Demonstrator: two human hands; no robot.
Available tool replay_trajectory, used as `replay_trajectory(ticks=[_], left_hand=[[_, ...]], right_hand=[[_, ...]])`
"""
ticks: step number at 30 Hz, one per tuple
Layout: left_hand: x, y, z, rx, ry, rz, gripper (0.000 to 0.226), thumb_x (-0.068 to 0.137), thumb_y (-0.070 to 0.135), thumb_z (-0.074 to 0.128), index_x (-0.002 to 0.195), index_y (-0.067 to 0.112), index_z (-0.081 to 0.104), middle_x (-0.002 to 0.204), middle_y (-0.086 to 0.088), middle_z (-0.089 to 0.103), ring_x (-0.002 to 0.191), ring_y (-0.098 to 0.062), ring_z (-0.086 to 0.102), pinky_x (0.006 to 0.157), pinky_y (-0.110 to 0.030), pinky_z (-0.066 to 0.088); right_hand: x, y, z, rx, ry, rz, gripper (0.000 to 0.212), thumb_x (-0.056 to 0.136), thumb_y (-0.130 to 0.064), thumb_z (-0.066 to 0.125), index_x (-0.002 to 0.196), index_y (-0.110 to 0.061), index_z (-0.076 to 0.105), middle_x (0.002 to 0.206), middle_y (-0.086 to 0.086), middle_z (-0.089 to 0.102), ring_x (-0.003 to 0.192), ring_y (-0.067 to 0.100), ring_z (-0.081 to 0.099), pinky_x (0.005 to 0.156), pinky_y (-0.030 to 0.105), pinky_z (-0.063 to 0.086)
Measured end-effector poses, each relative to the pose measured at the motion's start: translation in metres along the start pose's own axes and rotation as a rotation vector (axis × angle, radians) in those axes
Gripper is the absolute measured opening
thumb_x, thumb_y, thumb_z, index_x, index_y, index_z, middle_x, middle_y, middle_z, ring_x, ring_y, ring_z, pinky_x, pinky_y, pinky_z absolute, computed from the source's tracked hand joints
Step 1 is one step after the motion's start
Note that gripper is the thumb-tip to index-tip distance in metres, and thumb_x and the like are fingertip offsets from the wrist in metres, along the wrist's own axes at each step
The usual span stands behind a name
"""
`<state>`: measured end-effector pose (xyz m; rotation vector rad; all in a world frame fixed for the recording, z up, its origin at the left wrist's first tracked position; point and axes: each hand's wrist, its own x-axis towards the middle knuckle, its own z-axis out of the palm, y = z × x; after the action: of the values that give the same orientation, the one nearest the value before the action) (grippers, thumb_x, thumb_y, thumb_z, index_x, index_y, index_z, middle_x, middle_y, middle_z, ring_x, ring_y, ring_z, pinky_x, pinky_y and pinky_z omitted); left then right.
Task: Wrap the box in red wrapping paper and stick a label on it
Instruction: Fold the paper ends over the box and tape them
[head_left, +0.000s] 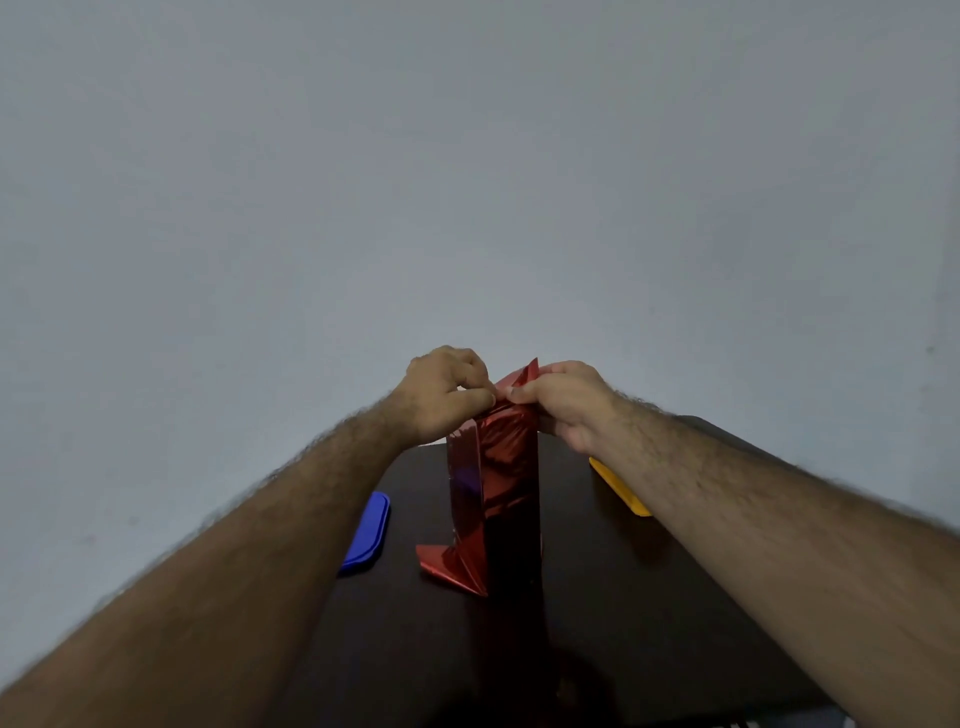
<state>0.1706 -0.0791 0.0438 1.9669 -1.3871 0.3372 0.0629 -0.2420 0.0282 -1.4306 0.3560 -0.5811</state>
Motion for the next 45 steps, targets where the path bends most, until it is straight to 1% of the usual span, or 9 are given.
replay_trajectory(ticks=[3,7,16,22,30,33,35,37,45], left_hand=[[-0.002,0.000,0.002,-0.118,-0.015,-0.058,0.015,0.088,0.008,0.074,0.085,0.017,0.086,0.091,0.011,0.074,0.090,-0.003,0.070,0.083,-0.026,0.052],[-0.008,-0.003,-0.002,-0.171,0.002,-0.111,0.013,0.091,0.006,0.077,0.093,0.014,0.087,0.099,0.002,0.077,0.095,-0.012,0.073,0.086,-0.027,0.059],[-0.014,-0.003,0.001,-0.233,0.003,-0.123,0.010,0.094,0.009,0.079,0.098,0.013,0.087,0.102,-0.001,0.076,0.098,-0.015,0.073,0.091,-0.031,0.059],[-0.016,-0.008,0.007,-0.300,0.030,-0.150,0.011,0.094,0.012,0.079,0.100,0.016,0.087,0.104,0.000,0.075,0.103,-0.016,0.072,0.097,-0.034,0.057],[-0.022,-0.008,0.014,-0.434,0.079,-0.134,0.032,0.093,0.008,0.079,0.085,0.038,0.087,0.102,0.002,0.075,0.105,-0.015,0.071,0.094,-0.027,0.054],[-0.022,-0.007,0.012,-0.429,0.077,-0.133,0.035,0.093,0.008,0.079,0.083,0.040,0.086,0.102,0.000,0.075,0.105,-0.014,0.071,0.095,-0.028,0.055],[-0.021,-0.006,0.013,-0.428,0.067,-0.134,0.030,0.094,0.008,0.079,0.087,0.035,0.087,0.103,0.000,0.075,0.105,-0.014,0.071,0.094,-0.027,0.054],[-0.020,-0.008,0.013,-0.425,0.060,-0.143,0.022,0.094,0.008,0.079,0.093,0.028,0.088,0.103,0.000,0.075,0.105,-0.014,0.071,0.094,-0.027,0.053],[-0.022,-0.009,0.013,-0.421,0.065,-0.132,0.024,0.095,0.009,0.078,0.092,0.031,0.087,0.101,0.003,0.074,0.102,-0.010,0.070,0.092,-0.024,0.051]], right_hand=[[-0.007,0.001,-0.002,0.050,-0.006,0.017,0.016,0.091,-0.004,0.078,0.106,-0.002,0.075,0.101,0.014,0.081,0.077,0.022,0.078,0.066,0.033,0.065],[-0.010,0.007,-0.023,0.074,-0.016,0.059,0.039,0.098,-0.041,0.074,0.119,-0.009,0.065,0.115,0.011,0.072,0.094,0.029,0.078,0.075,0.040,0.065],[0.009,0.052,-0.109,-0.741,0.294,-0.122,0.009,0.095,-0.021,0.072,0.089,-0.021,0.078,0.100,0.001,0.075,0.089,0.020,0.066,0.069,0.033,0.054],[0.031,0.062,-0.133,-1.231,0.330,0.029,0.035,0.097,-0.042,0.066,0.112,-0.011,0.075,0.102,0.007,0.070,0.089,0.027,0.064,0.055,0.026,0.043],[0.036,0.051,-0.130,-1.129,0.407,0.226,0.032,0.103,-0.029,0.063,0.120,-0.003,0.061,0.114,0.015,0.063,0.114,0.033,0.066,0.079,0.035,0.053],[0.043,0.045,-0.133,-0.901,0.345,0.371,0.041,0.105,-0.026,0.060,0.137,-0.001,0.053,0.139,0.022,0.056,0.126,0.037,0.059,0.088,0.039,0.051],[0.042,0.042,-0.135,-0.807,0.333,0.452,0.026,0.104,-0.023,0.056,0.120,-0.001,0.054,0.117,0.024,0.057,0.096,0.035,0.064,0.074,0.040,0.049],[0.047,0.040,-0.138,-0.831,0.379,0.527,0.018,0.101,-0.021,0.056,0.091,-0.010,0.045,0.077,0.013,0.039,0.053,0.022,0.038,0.050,0.031,0.034],[0.062,0.035,-0.138,-0.725,0.369,0.542,0.031,0.087,-0.009,0.054,0.074,-0.021,0.029,0.066,0.007,0.028,0.049,0.020,0.025,0.048,0.028,0.026]])
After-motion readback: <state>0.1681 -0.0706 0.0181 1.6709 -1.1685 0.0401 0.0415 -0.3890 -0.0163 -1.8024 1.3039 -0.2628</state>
